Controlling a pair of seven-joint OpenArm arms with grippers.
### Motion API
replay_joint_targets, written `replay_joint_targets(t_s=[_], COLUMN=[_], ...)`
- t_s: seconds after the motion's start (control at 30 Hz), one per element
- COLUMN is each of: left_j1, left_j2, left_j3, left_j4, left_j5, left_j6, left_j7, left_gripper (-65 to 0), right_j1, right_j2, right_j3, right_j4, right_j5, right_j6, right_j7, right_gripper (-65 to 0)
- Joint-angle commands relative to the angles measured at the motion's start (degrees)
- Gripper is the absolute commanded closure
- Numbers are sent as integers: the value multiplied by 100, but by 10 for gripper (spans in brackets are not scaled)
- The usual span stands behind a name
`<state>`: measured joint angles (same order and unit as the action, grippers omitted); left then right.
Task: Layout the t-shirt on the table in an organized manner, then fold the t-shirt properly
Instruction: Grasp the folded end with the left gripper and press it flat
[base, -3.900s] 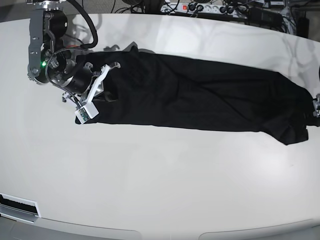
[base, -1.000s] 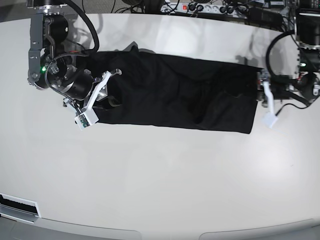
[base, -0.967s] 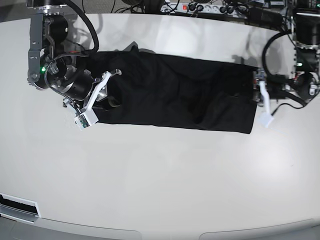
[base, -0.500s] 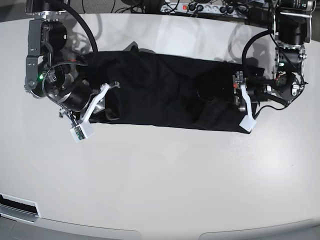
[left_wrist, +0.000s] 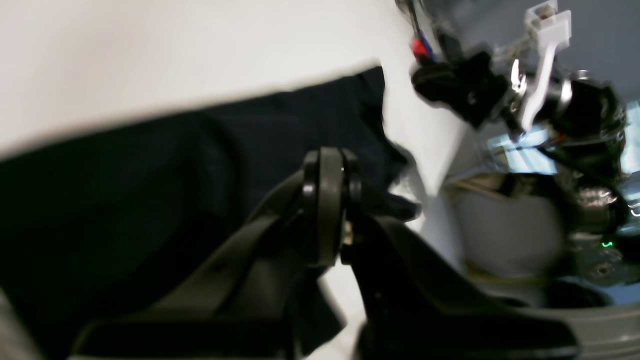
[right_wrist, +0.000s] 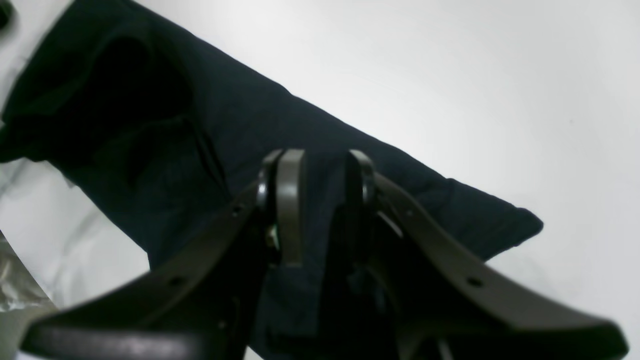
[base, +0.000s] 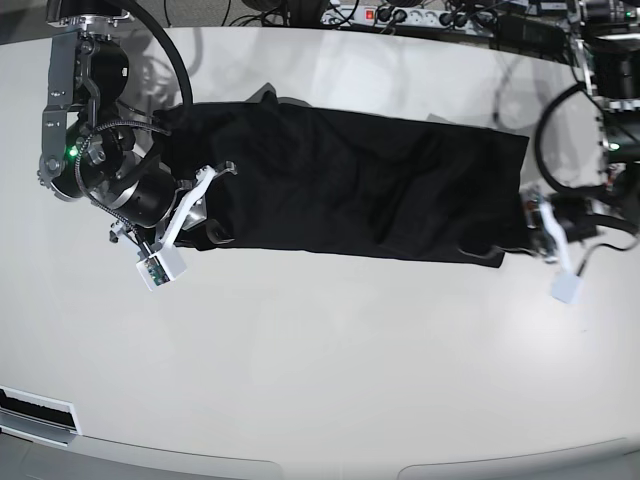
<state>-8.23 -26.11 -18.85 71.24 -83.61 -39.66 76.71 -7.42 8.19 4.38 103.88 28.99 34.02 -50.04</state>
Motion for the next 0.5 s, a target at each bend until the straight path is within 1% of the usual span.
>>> replay_joint_targets(t_s=[0.0,0.13,0.23,0.3,0.37,0.47], left_j1=[-79,94,297,420,553,697], left_j2=[-164,-498,-629,-625,-625,-590], left_j3=[-79,-15,225,409,627,970], left_j4=[208,518,603,601,601,601], left_j5=[-139,155,555,1021,1381,1473], left_j6=[-34,-34,-34,-34,-34,-34], left_j7=[-35,-42,-50,-173,-459,-782], left_gripper=[0,0,0,0,0,0], right_j1=[76,76,74,76,79,76], right_j2=[24,24,24,24,24,24], right_j3=[22,22,22,22,22,22], right_j4=[105,105,105,105,105,105], right_j5=[103,101,103,103,101,103], right_j6=[2,2,2,4,4,4], right_j7=[136,136,136,136,138,138], right_gripper=[-168,-168,-168,-168,-168,-168])
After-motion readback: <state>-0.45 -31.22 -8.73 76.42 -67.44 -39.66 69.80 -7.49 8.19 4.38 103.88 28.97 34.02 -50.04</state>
